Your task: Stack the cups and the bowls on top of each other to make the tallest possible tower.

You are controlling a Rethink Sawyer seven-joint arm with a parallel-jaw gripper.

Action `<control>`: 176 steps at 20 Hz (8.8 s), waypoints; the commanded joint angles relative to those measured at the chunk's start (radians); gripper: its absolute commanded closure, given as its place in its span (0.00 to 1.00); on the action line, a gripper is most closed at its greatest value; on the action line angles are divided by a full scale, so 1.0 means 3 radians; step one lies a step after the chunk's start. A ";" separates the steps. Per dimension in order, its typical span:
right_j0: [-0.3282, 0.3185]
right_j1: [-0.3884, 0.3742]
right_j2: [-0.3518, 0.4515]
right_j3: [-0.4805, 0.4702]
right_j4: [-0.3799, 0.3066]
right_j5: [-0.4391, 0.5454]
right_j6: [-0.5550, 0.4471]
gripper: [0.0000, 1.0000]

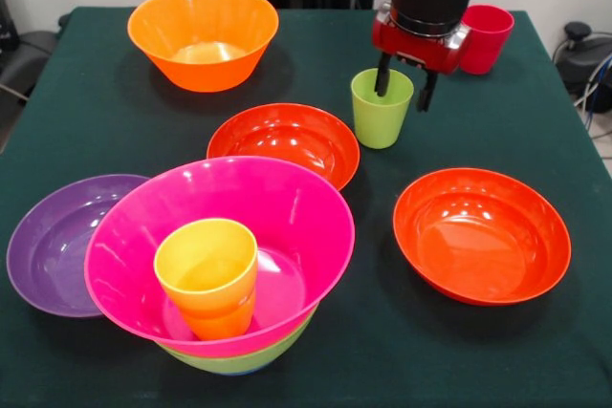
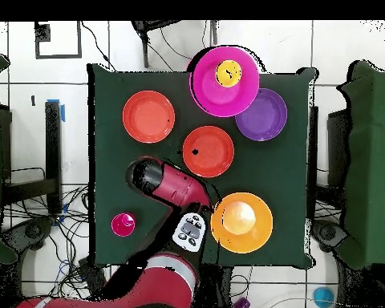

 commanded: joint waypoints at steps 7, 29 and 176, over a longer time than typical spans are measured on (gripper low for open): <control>0.0057 0.0218 0.0401 -0.0025 -0.0087 -0.0169 0.0524 0.00; 0.0146 0.0232 0.0377 -0.0049 -0.0058 -0.0172 0.0561 0.00; -0.1018 0.1474 -0.1245 -0.4650 0.0455 0.3454 -0.0124 1.00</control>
